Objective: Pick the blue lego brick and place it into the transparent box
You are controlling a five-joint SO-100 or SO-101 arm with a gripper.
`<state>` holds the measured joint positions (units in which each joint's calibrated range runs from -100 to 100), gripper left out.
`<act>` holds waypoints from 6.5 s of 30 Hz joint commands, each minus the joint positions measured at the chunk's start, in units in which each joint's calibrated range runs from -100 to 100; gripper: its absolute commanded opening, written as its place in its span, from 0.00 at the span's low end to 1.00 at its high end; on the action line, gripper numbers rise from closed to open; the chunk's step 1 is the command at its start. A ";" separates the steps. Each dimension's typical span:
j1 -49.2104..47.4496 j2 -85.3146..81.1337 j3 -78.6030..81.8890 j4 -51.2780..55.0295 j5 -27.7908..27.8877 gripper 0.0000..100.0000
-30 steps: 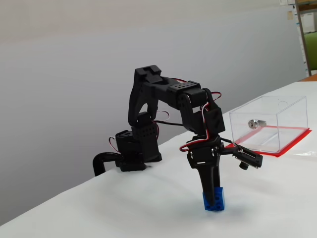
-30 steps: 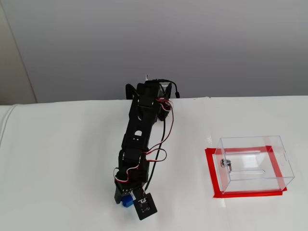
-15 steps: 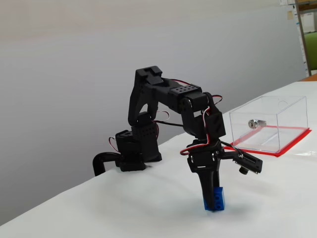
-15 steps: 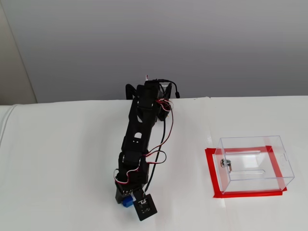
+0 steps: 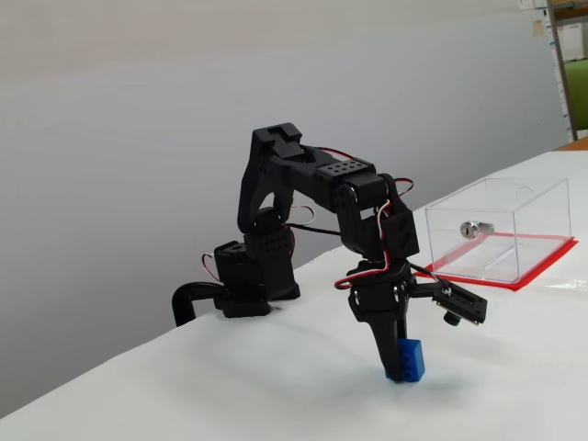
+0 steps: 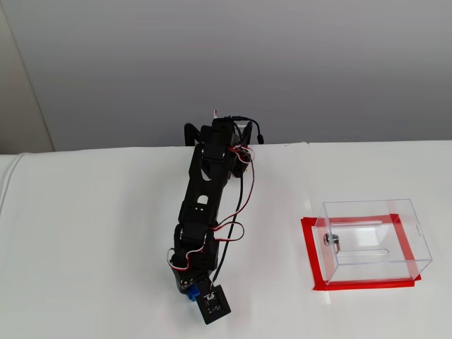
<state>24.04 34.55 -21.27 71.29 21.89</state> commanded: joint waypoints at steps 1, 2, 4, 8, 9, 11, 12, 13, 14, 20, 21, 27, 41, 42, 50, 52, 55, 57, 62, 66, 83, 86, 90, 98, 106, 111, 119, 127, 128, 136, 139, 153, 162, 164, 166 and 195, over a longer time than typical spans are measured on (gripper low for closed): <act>-0.34 -1.33 -3.14 -0.62 0.14 0.02; -0.34 -1.66 -3.14 -0.62 0.14 0.02; -0.34 -2.00 -3.50 -0.62 0.14 0.02; -0.27 -3.87 -7.75 0.25 0.14 0.02; -0.34 -4.97 -8.11 -0.36 0.14 0.02; -0.79 -7.10 -9.29 -0.62 0.09 0.02; -1.08 -8.11 -9.92 -0.62 0.09 0.02; -1.30 -9.05 -10.19 -0.62 0.09 0.02; -1.52 -9.90 -10.47 -0.62 0.09 0.02; -2.63 -16.43 -10.47 -0.54 -0.28 0.02; -2.78 -17.53 -10.47 -0.54 -0.28 0.02; -3.89 -23.56 -10.47 -0.62 -0.33 0.02; -10.47 -34.16 -10.01 -0.36 -0.43 0.02; -11.14 -35.01 -9.92 -0.36 -0.43 0.02; -19.20 -40.70 -9.56 0.25 -5.08 0.02; -21.93 -41.97 -9.56 0.25 -7.59 0.02; -26.07 -44.01 -9.47 0.33 -9.31 0.02; -29.25 -44.86 -9.47 1.20 -9.46 0.02; -37.31 -46.64 -9.47 3.90 -9.57 0.02; -43.59 -47.83 -9.47 4.25 -11.55 0.02; -66.81 -45.45 -8.48 3.29 -15.94 0.02; -69.10 -43.16 -8.02 1.90 -17.55 0.02; -71.47 -38.24 -7.93 -0.62 -18.39 0.02; -73.84 -28.31 -8.75 -3.93 -18.39 0.02; -75.39 -21.35 -8.84 -6.98 -18.44 0.02; -75.83 -19.65 -8.93 -6.98 -18.49 0.02; -76.50 -19.48 -8.93 -7.06 -18.49 0.11; -76.72 -19.65 -8.93 -7.06 -18.49 0.19; -76.72 -19.74 -8.93 -7.06 -18.49 0.19; -76.79 -19.99 -8.93 -7.06 -18.49 0.19; -76.87 -20.08 -8.93 -7.06 -18.49 0.19; -76.94 -20.25 -8.93 -7.06 -18.49 0.03; -76.87 -22.37 -8.39 -7.06 -18.49 0.02; -76.28 -24.15 -7.93 -6.89 -18.49 0.02; -75.46 -26.36 -7.93 -6.80 -18.49 0.02; -29.10 -76.84 37.55 -7.06 -18.49 0.02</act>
<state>-10.15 -37.59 15.27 65.04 3.62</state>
